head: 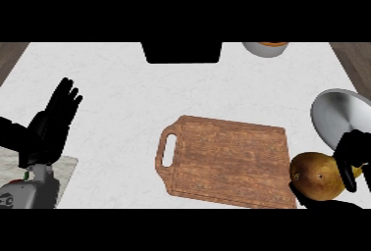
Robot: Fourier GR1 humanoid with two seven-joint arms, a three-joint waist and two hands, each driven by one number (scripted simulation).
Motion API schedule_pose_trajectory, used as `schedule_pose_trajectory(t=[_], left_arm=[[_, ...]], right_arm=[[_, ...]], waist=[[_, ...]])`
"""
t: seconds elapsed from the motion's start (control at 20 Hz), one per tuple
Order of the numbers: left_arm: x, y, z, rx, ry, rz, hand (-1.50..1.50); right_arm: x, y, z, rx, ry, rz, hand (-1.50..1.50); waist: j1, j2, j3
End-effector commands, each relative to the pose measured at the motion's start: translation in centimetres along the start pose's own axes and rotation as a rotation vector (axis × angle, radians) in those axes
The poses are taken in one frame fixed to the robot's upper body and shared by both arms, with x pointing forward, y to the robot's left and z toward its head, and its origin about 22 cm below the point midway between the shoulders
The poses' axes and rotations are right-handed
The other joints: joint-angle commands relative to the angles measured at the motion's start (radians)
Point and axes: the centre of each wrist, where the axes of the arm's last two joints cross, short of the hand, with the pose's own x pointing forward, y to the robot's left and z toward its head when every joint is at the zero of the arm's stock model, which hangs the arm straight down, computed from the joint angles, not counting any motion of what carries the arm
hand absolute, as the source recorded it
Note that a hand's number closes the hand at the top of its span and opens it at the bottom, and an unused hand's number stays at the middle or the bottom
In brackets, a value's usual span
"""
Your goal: Pick the pear from the cutting board and place it in the pan
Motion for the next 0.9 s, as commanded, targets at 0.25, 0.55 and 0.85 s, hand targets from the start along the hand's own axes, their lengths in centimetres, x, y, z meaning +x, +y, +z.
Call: schedule_pose_trajectory(t=[0.25, 0.55, 0.85], left_arm=[[-0.3, 0.3, 0.7, -0.029, 0.014, 0.005, 0.0], [-0.7, 0.1, -1.2, -0.004, -0.012, 0.001, 0.0], [-0.4, -1.8, -1.3, -0.016, 0.007, 0.001, 0.0]], right_arm=[[-7.6, 0.2, -4.6, -0.092, 0.168, -0.122, 1.5], [-15.8, -0.3, -5.9, -0.151, 0.195, -0.156, 1.5], [-21.8, 2.0, -8.7, -0.154, 0.216, -0.216, 1.5]], waist=[[0.017, 0.005, 0.001], [0.01, 0.006, 0.001], [0.019, 0.008, 0.001]])
